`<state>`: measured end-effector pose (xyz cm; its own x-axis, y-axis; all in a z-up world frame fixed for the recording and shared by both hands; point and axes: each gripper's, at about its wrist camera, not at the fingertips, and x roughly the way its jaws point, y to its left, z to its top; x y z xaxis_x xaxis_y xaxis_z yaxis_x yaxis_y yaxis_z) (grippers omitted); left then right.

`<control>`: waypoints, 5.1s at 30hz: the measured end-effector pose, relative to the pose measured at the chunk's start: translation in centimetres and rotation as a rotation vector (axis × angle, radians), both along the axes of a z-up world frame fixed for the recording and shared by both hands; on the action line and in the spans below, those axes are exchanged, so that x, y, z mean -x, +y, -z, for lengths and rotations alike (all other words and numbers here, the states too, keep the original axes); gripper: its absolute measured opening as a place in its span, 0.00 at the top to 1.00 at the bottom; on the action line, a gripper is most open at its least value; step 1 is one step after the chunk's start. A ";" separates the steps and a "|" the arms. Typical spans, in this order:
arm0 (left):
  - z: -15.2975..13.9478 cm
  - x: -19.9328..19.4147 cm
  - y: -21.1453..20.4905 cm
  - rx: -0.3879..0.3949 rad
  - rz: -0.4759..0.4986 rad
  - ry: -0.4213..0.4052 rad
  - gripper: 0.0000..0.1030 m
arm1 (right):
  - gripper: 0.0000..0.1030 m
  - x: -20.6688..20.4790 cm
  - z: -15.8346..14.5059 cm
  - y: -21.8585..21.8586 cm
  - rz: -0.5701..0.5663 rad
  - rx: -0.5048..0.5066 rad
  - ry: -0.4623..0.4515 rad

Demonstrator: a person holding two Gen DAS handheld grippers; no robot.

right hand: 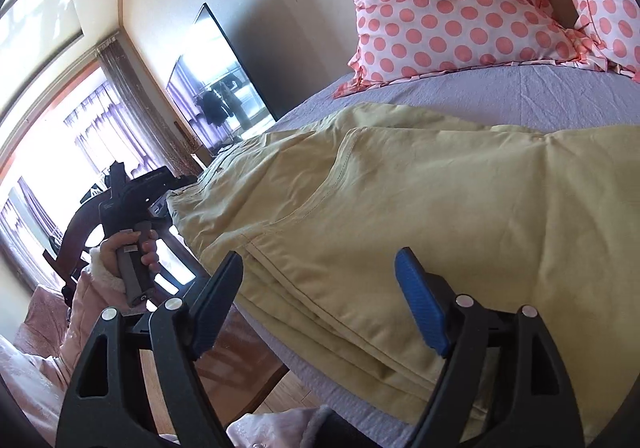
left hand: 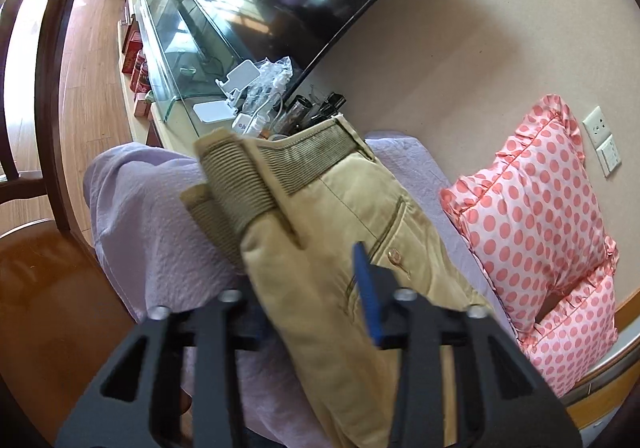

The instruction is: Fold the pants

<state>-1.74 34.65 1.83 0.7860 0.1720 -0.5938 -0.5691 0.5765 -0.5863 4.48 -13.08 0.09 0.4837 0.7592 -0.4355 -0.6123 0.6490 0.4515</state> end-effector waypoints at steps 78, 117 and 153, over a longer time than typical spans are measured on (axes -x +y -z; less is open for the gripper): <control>-3.8 -27.4 -30.5 -0.319 0.842 0.135 0.63 | 0.59 -19.4 -1.5 -20.2 0.667 0.128 0.212; 1.4 -7.4 -35.6 -0.641 0.818 0.209 0.02 | 0.01 -1.5 2.3 -8.4 0.714 0.492 0.067; 1.4 -7.3 -35.7 -0.646 0.816 0.194 0.02 | 0.01 -1.4 2.3 -8.5 0.717 0.488 0.058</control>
<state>5.56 -1.02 0.44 0.7072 -0.0373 -0.7061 0.0802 0.9964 0.0277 5.87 -21.56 -2.25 0.7412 0.0018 -0.6713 0.0340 0.9986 0.0402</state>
